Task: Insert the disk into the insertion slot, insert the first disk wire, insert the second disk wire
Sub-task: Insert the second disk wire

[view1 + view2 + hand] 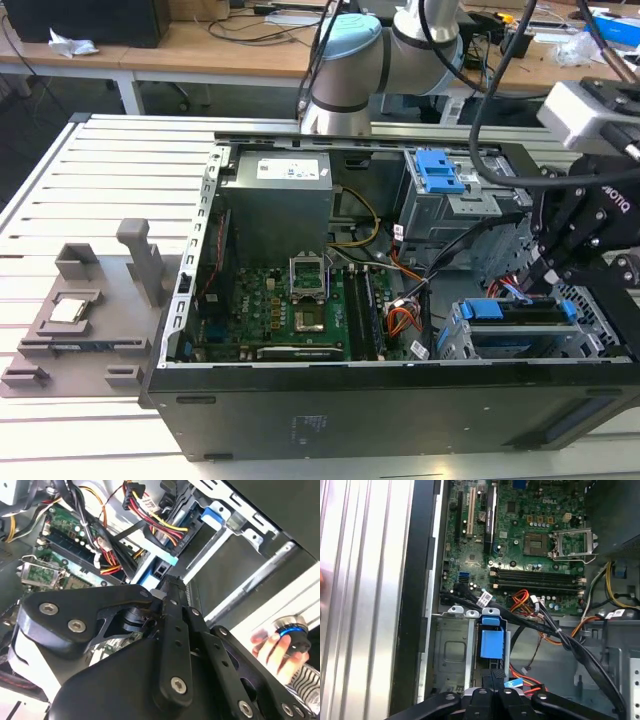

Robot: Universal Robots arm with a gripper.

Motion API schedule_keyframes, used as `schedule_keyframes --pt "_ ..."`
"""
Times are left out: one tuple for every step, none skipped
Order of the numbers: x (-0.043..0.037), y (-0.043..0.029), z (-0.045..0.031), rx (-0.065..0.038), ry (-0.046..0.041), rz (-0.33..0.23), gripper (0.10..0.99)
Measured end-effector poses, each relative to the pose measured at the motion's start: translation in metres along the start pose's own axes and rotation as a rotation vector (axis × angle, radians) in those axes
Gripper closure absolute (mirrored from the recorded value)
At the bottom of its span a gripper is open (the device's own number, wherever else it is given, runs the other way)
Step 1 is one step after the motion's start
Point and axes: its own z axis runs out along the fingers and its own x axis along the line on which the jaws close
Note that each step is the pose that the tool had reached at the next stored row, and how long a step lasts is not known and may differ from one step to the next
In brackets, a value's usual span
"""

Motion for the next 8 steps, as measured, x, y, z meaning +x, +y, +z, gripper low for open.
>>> schedule_keyframes --pt "0.0000 0.0007 -0.0058 0.000 0.0001 0.000 0.980" --pt "0.0000 0.0011 -0.0085 0.000 0.0000 0.000 0.980" --pt "0.0001 0.0011 -0.0088 0.000 -0.0004 0.000 0.980" --pt "0.0000 0.0011 -0.0088 0.000 -0.0004 0.000 0.980" --pt "0.0000 0.0011 -0.0089 0.000 -0.0005 0.000 0.980" --pt "0.0000 0.0012 -0.0091 0.000 -0.0002 0.000 0.980" --pt "0.0000 0.0012 -0.0092 0.000 -0.0001 0.000 0.980" --pt "0.0000 0.0012 -0.0093 0.000 -0.0001 0.000 0.980"
